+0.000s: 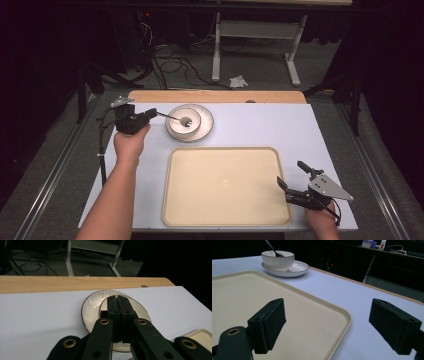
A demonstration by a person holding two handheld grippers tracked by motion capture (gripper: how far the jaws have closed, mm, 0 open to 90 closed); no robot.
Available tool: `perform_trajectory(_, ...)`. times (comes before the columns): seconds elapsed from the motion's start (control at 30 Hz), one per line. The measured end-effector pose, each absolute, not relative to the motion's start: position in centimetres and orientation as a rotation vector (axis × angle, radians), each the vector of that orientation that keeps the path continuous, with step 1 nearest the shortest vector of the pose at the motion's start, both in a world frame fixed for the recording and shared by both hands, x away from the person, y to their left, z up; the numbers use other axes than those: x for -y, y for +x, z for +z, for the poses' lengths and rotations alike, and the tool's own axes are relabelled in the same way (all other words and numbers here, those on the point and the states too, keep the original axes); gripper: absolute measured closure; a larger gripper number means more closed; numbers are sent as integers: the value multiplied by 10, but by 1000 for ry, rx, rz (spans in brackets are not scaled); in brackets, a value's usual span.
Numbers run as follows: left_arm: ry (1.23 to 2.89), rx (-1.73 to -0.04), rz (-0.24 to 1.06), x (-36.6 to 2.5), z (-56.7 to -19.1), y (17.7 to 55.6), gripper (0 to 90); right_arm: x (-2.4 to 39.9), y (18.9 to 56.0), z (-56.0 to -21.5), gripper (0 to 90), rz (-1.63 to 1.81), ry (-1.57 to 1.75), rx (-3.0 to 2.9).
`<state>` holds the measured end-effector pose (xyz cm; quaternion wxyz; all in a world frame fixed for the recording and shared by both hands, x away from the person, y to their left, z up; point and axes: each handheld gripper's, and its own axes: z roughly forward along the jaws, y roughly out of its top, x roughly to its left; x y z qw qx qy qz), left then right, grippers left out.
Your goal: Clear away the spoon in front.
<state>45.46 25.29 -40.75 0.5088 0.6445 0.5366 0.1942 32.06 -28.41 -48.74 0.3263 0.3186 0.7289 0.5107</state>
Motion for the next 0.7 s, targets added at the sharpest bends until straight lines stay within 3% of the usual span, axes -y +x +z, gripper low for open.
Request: perform_trajectory(0.7, 1534, -1169, 675, -238, -382, 405, 895, 283, 320, -487, 154, 1340, 830, -1912)
